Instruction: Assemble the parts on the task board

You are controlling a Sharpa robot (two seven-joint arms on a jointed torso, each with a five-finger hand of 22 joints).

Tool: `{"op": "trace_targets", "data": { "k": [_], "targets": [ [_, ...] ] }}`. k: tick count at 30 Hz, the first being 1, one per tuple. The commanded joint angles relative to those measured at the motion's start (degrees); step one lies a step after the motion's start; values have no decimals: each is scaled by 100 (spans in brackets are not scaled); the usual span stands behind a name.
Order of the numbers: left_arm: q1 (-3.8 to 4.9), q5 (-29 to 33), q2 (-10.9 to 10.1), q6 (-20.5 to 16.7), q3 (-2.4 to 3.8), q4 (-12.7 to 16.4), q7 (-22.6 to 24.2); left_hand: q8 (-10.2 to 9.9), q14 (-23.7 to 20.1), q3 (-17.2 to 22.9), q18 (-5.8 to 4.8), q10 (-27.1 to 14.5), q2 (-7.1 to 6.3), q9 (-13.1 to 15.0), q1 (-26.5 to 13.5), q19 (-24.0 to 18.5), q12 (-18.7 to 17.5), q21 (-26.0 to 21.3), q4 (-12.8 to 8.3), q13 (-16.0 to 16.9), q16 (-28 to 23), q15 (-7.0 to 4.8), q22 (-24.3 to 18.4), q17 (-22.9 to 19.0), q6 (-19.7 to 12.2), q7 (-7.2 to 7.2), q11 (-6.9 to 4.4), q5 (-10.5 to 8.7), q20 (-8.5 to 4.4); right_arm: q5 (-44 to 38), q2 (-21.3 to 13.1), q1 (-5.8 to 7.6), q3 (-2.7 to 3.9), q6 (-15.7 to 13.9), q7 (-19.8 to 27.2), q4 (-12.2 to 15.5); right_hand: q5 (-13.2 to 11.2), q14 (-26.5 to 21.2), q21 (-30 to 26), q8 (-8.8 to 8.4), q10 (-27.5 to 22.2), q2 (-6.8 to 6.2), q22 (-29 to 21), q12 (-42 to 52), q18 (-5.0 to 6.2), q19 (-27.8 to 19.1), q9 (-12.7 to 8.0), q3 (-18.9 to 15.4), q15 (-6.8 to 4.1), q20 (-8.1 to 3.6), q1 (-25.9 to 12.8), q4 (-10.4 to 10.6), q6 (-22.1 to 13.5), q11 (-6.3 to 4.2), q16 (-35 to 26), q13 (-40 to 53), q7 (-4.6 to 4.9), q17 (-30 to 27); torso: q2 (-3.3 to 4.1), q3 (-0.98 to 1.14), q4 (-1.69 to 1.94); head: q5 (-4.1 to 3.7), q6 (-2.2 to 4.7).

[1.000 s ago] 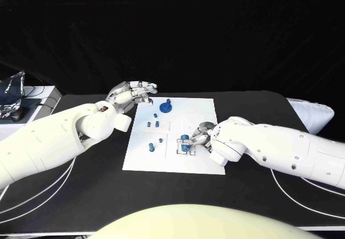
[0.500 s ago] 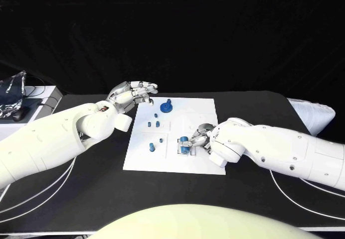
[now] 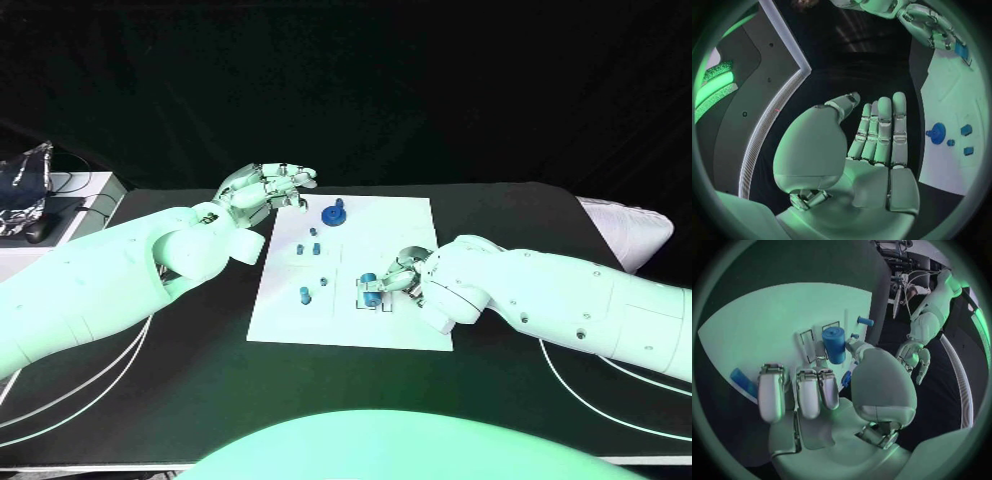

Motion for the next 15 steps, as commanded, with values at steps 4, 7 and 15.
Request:
{"op": "trace_targets", "data": {
  "k": [4, 7, 15],
  "targets": [
    [3, 23, -2, 84, 4, 22, 7, 17, -49, -14, 30, -30, -45, -13, 13, 38, -26, -45, 29, -9, -32, -3, -12, 6, -62, -4, 12, -11, 6, -115, 14, -21, -8, 39, 60, -25, -336, 514, -37, -20, 589, 32, 1312, 12, -69, 453, 5, -232, 2, 5, -122, 15, -9, -2, 1, 1505, 14, 1066, -2, 2, -9, 21, 0],
    [3, 23, -4, 84, 4, 24, 2, 17, -49, -14, 30, -30, -45, -13, 13, 38, -26, -45, 29, -9, -32, -3, -12, 6, -62, -4, 12, -11, 6, -124, 13, -22, -8, 29, 68, -20, -434, 513, -32, -23, 589, 58, 1313, 12, -69, 453, 13, -355, 0, 4, -148, 22, -8, -5, 0, 1505, 11, 1063, -3, 2, -8, 18, 0],
    [3, 23, -8, 83, 4, 28, -6, 11, -51, -22, 29, -39, -50, -19, 12, 41, -28, -54, 38, -12, -34, 1, -19, 7, -81, 3, 17, -10, 8, -180, -3, -25, -9, -74, 113, -3, -724, 514, -43, -30, 589, 252, 1310, 12, -67, 452, 47, -955, -7, -1, -237, 34, -6, -15, -4, 1505, 2, 1064, -5, -1, -7, 10, 0]
  ]
}}
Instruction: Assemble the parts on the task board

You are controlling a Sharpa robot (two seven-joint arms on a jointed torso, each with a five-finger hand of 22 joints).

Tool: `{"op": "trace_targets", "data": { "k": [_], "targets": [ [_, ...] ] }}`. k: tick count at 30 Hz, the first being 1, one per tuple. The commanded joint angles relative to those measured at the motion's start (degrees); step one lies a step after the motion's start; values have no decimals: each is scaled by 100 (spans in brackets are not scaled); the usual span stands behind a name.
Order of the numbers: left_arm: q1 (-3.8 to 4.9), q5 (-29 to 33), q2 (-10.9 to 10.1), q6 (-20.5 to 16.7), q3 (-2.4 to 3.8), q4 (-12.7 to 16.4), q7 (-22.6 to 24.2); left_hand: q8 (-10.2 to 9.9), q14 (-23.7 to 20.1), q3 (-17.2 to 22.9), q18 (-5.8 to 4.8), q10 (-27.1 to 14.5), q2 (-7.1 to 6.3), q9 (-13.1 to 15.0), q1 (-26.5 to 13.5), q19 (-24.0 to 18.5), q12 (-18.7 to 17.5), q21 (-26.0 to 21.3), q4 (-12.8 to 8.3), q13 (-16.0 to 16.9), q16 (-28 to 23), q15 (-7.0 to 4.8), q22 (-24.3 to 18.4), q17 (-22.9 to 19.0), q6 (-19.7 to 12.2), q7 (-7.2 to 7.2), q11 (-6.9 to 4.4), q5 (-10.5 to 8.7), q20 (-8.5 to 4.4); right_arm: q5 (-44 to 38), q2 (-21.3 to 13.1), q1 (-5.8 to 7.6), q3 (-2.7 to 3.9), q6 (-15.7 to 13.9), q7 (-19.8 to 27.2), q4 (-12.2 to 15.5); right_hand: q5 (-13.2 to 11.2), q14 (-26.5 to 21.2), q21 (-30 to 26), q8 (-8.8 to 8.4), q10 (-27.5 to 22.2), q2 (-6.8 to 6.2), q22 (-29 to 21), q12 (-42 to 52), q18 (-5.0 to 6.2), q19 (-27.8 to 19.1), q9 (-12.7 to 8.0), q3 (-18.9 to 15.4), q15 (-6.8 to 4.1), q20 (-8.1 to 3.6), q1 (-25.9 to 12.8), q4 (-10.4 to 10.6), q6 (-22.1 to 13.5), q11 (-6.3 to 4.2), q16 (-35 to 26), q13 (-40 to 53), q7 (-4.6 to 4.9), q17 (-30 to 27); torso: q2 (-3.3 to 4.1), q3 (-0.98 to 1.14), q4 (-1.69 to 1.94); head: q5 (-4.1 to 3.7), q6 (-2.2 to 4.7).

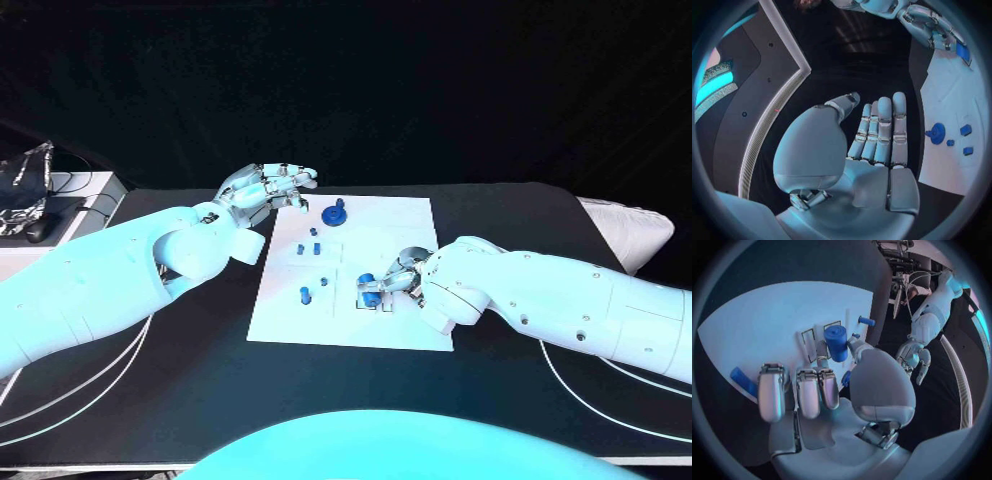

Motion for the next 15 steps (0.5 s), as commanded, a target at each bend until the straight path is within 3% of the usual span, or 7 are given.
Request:
{"op": "trace_targets", "data": {
  "k": [1, 8, 15],
  "targets": [
    [3, 23, 1, 82, 4, 18, 15, 11, -51, -14, 29, -39, -50, -8, 12, 41, -28, -28, 31, -8, -34, 1, -8, 7, -39, 2, 17, -10, 8, -123, -12, -8, -3, -64, 100, 16, 339, 515, -27, -38, 589, 79, 1310, 12, -67, 451, 24, -242, -9, -6, -141, -2, -18, -15, -3, 1507, 1, 1070, -3, -2, 0, -4, 0],
    [3, 24, -12, 72, 4, 16, 7, 11, -51, -14, 29, -39, -50, -8, 12, 41, -28, -28, 31, -8, -34, 1, -8, 7, -39, 2, 17, -10, 8, -193, -60, -15, -3, -173, 179, 79, -22, 519, -5, -26, 589, 235, 1315, 12, -71, 455, 66, -689, -13, -8, -333, 8, -18, -21, 1, 1507, -4, 1093, -5, 1, 1, 2, 0],
    [3, 24, -18, 72, 4, 21, 8, 11, -51, -14, 29, -39, -50, -8, 12, 41, -28, -28, 31, -8, -34, 1, -8, 7, -39, 2, 17, -10, 8, -294, -196, -27, -3, -231, 250, 208, -119, 524, 25, -18, 589, 350, 1323, 12, -76, 461, 85, -922, -15, -9, -418, 9, -11, -23, 6, 1507, -9, 1115, -2, -1, 3, 17, 0]
  ]
}}
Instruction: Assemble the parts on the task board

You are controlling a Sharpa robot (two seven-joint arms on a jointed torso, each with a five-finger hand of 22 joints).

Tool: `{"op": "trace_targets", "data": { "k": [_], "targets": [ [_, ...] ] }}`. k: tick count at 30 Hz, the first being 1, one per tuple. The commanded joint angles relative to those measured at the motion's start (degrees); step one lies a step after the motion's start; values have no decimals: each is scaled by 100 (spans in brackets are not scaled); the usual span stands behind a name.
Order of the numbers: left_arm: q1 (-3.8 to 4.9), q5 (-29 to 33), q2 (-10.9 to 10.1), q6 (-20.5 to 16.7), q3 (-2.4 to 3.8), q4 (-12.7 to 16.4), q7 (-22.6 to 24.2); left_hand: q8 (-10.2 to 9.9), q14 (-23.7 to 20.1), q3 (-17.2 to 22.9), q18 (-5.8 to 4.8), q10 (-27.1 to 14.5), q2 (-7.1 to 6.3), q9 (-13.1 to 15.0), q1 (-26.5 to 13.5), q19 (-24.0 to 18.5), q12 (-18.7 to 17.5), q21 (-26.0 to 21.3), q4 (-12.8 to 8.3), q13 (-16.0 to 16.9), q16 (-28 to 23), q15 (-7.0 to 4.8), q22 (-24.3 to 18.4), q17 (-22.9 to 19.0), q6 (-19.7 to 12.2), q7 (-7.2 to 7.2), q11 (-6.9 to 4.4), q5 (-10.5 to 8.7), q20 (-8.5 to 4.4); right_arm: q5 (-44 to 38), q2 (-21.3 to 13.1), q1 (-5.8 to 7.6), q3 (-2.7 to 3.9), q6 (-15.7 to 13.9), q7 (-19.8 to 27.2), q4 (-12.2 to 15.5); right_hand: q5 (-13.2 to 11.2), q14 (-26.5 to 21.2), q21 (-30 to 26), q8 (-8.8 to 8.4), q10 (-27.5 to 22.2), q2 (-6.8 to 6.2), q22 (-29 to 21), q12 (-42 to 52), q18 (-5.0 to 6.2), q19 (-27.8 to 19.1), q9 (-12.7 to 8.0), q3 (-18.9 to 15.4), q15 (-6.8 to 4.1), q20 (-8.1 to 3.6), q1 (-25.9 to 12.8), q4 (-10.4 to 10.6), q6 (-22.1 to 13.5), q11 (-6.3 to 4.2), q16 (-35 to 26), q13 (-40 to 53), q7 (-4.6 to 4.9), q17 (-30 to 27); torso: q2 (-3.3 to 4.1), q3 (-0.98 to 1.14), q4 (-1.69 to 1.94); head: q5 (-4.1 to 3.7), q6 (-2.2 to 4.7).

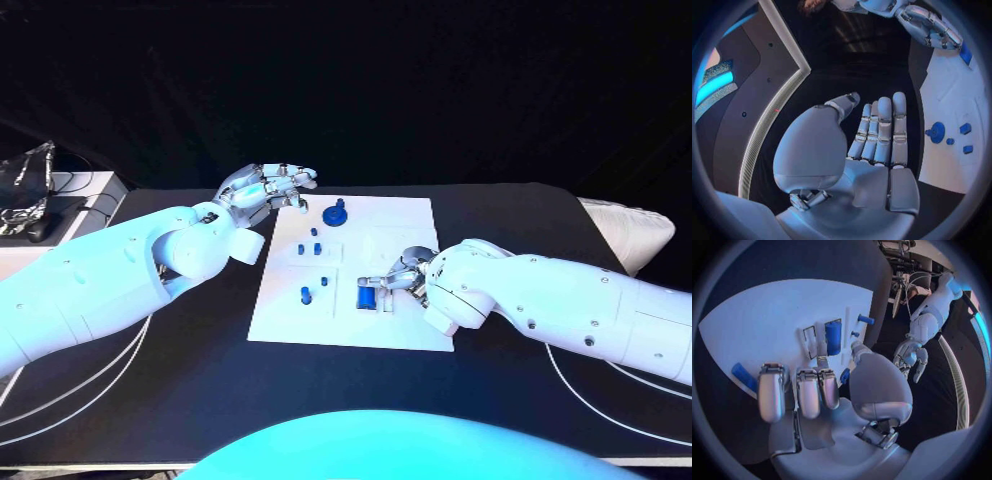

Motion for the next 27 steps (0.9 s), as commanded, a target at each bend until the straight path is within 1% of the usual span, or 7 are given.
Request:
{"op": "trace_targets", "data": {
  "k": [1, 6, 8, 10, 11, 14, 27],
  "targets": [
    [3, 24, 0, 72, 4, 21, 25, 11, -51, -1, 29, -39, -50, -5, 12, 41, -28, -28, 18, -9, -34, 1, -5, 8, -39, 1, 17, -11, 8, -183, -83, -11, -1, -81, 162, 85, 4, 524, 25, -15, 589, 45, 1323, 12, -76, 461, 10, -44, -15, -9, -28, -2, -9, -23, 6, 1508, -8, 1116, 4, 0, -2, 13, 0],
    [3, 24, -13, 68, 4, 25, 25, 11, -51, -1, 29, -39, -50, -5, 12, 41, -28, -28, 18, -9, -34, 1, -5, 8, -39, 1, 17, -11, 8, -296, -312, -16, 0, -78, 323, 283, 145, 528, 35, 0, 589, 136, 1326, 12, -77, 463, 27, -89, -24, -15, 196, -23, 12, -33, 10, 1508, -21, 1133, 0, -1, -8, 27, 0],
    [3, 24, -16, 68, 4, 26, 25, 8, -54, -7, 29, -47, -53, -11, 19, 45, -28, -40, 27, -12, -36, 6, -14, 8, -57, 8, 22, -9, 11, -322, -407, -17, 1, -34, 469, 367, 225, 530, 59, 8, 589, 152, 1332, 12, -82, 468, 37, -61, -32, -21, 599, -73, 25, -42, 13, 1508, -30, 1145, 1, 1, -10, 31, 0],
    [3, 24, -17, 67, 4, 23, 26, 8, -54, -7, 29, -47, -53, -11, 19, 45, -28, -40, 27, -12, -36, 6, -14, 8, -57, 8, 22, -9, 11, -353, -475, -17, 1, -10, 596, 433, 39, 531, 62, 46, 589, 175, 1332, 12, -81, 468, 50, 84, -48, -37, 1074, -172, 84, -63, 13, 1508, -55, 1149, 0, 4, -14, 37, 0],
    [2, 24, -16, 68, 4, 22, 26, 8, -54, -7, 29, -47, -53, -11, 19, 45, -28, -40, 27, -12, -36, 6, -14, 8, -57, 8, 22, -9, 11, -383, -502, -19, 1, -1, 658, 462, -86, 533, 78, 68, 589, 156, 1336, 12, -84, 471, 55, 183, -63, -42, 1320, -255, 112, -84, 15, 1508, -77, 1157, 0, 6, -15, 34, 0],
    [2, 24, -11, 70, 4, 15, 26, 8, -54, -7, 29, -47, -53, -11, 19, 45, -28, -40, 27, -12, -36, 6, -14, 8, -57, 8, 22, -9, 11, -469, -547, -34, 1, 2, 792, 521, -58, 537, 117, 164, 589, 74, 1345, 12, -91, 478, 74, 394, -113, -81, 1762, -411, 255, -147, 19, 1508, -154, 1175, 1, 12, -17, 28, 0],
    [1, 23, 12, 77, 3, 5, 25, 11, -55, -7, 29, -49, -50, -12, 27, 47, -26, -45, 29, -12, -37, 7, -17, 9, -59, 8, 23, -8, 12, -890, -571, -148, 1, -318, 760, 514, -79, 546, 181, 381, 589, -66, 1360, 12, -102, 490, 150, 549, -187, -147, 1926, -363, 427, -234, 30, 1508, -253, 1218, 4, 1, -2, 14, 0]
  ]
}}
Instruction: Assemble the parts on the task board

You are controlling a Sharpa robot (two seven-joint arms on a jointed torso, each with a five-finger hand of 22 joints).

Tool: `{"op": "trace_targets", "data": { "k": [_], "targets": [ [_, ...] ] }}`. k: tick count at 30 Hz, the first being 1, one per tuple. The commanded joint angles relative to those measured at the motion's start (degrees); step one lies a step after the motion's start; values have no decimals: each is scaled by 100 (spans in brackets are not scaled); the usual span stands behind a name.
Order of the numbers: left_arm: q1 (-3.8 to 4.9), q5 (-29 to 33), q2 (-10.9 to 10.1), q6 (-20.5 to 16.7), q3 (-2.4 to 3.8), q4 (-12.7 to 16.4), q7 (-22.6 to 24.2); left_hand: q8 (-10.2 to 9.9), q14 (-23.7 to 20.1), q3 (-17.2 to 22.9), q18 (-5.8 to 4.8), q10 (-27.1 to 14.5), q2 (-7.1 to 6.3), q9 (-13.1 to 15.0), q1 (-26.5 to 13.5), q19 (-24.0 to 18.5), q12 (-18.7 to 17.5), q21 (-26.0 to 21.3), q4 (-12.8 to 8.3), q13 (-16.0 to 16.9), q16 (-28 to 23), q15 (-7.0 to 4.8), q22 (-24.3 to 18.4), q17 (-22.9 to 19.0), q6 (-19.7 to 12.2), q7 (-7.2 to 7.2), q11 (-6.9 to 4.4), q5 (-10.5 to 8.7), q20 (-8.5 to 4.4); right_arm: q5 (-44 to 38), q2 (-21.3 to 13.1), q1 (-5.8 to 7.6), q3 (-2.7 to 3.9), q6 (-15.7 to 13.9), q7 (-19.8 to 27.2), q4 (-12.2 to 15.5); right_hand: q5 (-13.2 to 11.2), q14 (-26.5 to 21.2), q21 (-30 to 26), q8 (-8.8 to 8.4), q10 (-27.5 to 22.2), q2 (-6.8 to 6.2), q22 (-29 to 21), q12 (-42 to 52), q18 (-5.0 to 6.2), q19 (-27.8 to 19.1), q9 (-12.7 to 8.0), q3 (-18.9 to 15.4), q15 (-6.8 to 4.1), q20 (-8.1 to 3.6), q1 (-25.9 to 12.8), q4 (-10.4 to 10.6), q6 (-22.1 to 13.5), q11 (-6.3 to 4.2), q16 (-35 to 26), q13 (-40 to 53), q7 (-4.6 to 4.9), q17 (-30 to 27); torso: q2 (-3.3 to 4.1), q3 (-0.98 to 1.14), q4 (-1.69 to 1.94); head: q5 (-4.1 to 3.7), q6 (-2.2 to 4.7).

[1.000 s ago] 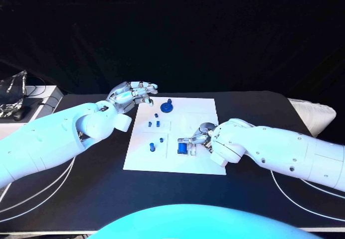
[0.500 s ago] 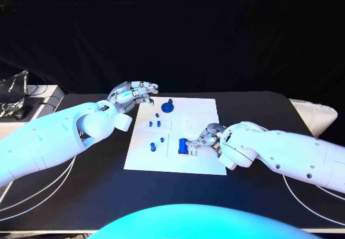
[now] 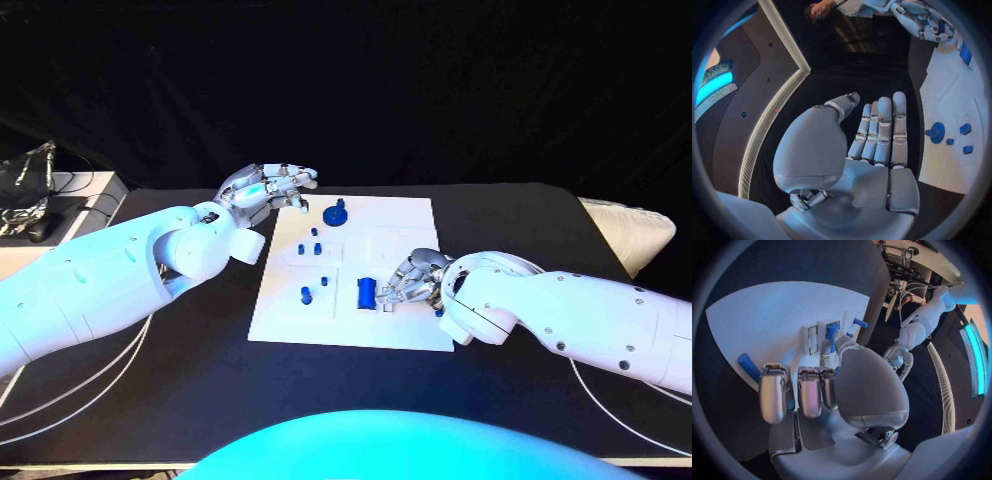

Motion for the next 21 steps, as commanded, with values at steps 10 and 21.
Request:
{"op": "trace_targets", "data": {
  "k": [10, 21],
  "targets": [
    [1, 22, 23, 81, 4, 12, 35, 10, -34, -7, 30, -28, -50, -6, 27, 26, -26, -26, 29, -6, -37, -14, -9, 9, -39, -12, 2, -8, -9, -380, 124, -134, 0, -402, 28, -52, 19, 556, 81, 403, 598, -113, 1364, 12, -108, 497, 194, 133, -123, -115, 24, 184, 157, -156, 43, 1510, -111, 1266, 3, -8, 9, -16, 0],
    [1, 22, 9, 80, 4, 14, 29, 10, -34, -7, 30, -28, -50, -6, 27, 26, -26, -26, 29, -6, -37, -14, -9, 9, -39, -12, 2, -8, -9, -538, 308, -238, 0, -483, -121, -180, 56, 573, 137, 594, 598, -135, 1377, 12, -118, 507, 287, 191, -158, -148, 2, 283, 175, -199, 67, 1510, -160, 1351, 9, -7, 6, -5, 0]
  ]
}}
